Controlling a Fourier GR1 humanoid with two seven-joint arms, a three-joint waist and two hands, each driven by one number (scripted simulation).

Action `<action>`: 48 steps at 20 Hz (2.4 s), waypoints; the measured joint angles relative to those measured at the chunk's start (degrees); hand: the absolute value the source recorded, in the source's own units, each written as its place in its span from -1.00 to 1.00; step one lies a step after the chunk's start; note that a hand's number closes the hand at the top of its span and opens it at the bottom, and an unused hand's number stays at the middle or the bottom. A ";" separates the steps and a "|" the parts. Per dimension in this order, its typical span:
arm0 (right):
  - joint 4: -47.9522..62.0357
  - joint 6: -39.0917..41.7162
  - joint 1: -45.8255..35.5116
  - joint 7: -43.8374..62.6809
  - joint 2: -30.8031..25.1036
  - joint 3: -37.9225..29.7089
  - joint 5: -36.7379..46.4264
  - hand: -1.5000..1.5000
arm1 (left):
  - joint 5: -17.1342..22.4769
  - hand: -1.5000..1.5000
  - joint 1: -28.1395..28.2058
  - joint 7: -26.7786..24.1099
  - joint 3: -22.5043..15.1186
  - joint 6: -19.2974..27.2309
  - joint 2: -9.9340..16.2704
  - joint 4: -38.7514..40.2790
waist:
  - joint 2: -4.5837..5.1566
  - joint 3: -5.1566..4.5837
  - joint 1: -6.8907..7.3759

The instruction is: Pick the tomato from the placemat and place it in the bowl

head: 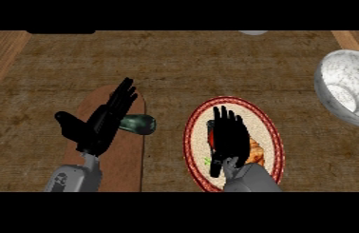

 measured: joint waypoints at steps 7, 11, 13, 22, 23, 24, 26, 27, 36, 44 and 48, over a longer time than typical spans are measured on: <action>3.63 -3.42 -1.07 -4.89 -0.09 -1.28 0.91 1.00 | -0.30 0.00 1.35 1.21 1.08 -1.02 -0.05 -2.21 | -0.07 -0.04 0.03; 6.06 -4.25 -2.52 -9.27 -0.51 -2.90 2.00 1.00 | -1.11 0.00 1.29 1.97 1.19 -0.95 -0.64 -2.77 | -0.18 -0.07 0.05; 6.55 -4.27 -3.09 -9.48 -0.12 -2.27 2.26 1.00 | -0.96 0.00 1.88 2.21 1.44 -1.62 -0.64 -3.14 | -0.22 -0.10 0.06; 7.04 -6.37 -3.52 -9.41 -0.21 0.82 5.51 1.00 | -2.24 0.00 2.36 0.16 1.84 -2.62 -2.00 -1.60 | -0.47 -0.33 -0.03; 6.39 -5.85 -3.85 -8.73 -0.34 0.86 6.38 1.00 | -2.68 0.00 2.38 0.14 1.50 -2.39 -2.29 -1.66 | -0.40 -0.27 -0.03; 5.37 -5.60 -3.36 -8.67 -1.11 0.85 7.12 1.00 | -2.74 0.00 2.81 -0.65 1.64 -2.76 -2.20 -1.05 | -0.33 -0.21 -0.07; 3.41 -5.34 -1.47 -8.91 -2.98 0.02 7.69 1.00 | -2.45 0.00 2.95 0.29 1.85 -2.73 -2.20 -2.06 | -0.27 -0.14 -0.10; 1.76 -5.26 0.02 -9.36 -4.50 -0.63 7.49 1.00 | -2.30 0.00 2.95 -0.05 2.24 -3.03 -1.96 -1.83 | -0.26 -0.10 -0.18; -17.76 -0.55 8.68 -12.09 -17.43 -10.98 3.05 1.00 | -2.21 0.00 3.43 1.93 2.49 -2.61 -1.93 -4.07 | -0.22 -0.02 -0.73; -39.73 6.91 8.04 -5.67 -19.34 -15.91 2.44 1.00 | -2.32 0.00 3.79 1.83 2.63 -2.85 -2.02 -4.02 | -0.26 -0.04 -0.74; -47.48 12.33 4.91 -3.66 -19.90 -19.92 1.15 1.00 | -1.98 0.00 2.41 2.43 3.17 -2.94 -2.13 -3.11 | -0.19 -0.06 -0.54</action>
